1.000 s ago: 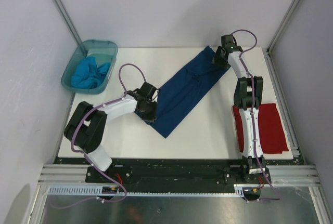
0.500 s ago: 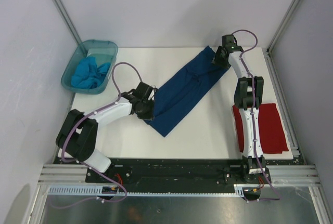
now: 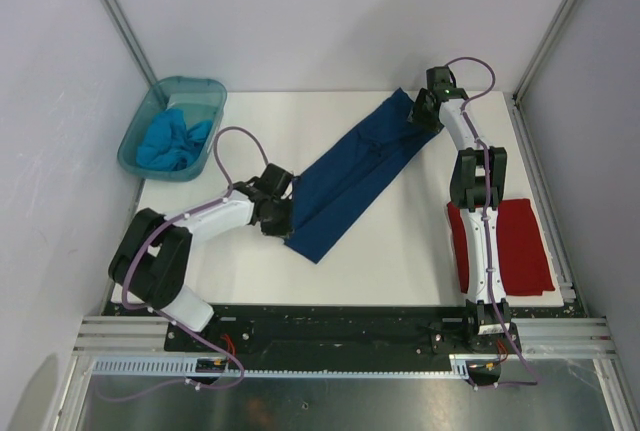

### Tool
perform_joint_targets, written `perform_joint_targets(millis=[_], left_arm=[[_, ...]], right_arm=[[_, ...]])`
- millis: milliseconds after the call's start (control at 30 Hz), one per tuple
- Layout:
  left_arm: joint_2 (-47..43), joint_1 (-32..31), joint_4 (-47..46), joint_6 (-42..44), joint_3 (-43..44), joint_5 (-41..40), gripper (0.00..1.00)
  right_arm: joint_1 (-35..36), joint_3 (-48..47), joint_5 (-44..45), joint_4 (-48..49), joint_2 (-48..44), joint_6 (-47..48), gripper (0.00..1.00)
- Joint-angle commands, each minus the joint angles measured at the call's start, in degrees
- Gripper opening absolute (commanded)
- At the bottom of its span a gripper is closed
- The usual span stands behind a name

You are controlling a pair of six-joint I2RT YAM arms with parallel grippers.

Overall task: Fold and stack the t-shirts
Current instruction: Rotate the tshirt 75 degrees

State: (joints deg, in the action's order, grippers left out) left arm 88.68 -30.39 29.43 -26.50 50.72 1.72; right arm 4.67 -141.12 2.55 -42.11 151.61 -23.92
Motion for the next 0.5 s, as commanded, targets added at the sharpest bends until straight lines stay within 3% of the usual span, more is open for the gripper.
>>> perform_joint_targets(millis=[0, 133, 200, 333, 467], left_arm=[[0.98, 0.42, 0.74, 0.69, 1.79, 0.75, 0.13], [-1.86, 0.34, 0.95, 2.22, 3.21, 1.46, 0.45], [-3.70, 0.29, 1.48, 3.05, 4.05, 2.07, 0.52], [-6.26, -1.06, 2.67, 4.71, 5.02, 3.80, 0.52], [-5.15, -6.35, 2.80, 6.56, 5.61, 5.45, 0.43]], right_arm=[[-1.21, 1.60, 1.75, -2.44, 1.59, 0.68, 0.54], [-0.90, 0.90, 1.34, -2.27, 0.08, 0.79, 0.58], [-0.72, 0.11, 1.19, -2.45, -0.51, 0.80, 0.61], [-0.28, -0.24, 1.64, -2.70, -2.29, 0.54, 0.62], [0.12, 0.84, 2.51, -2.41, -5.21, -0.05, 0.63]])
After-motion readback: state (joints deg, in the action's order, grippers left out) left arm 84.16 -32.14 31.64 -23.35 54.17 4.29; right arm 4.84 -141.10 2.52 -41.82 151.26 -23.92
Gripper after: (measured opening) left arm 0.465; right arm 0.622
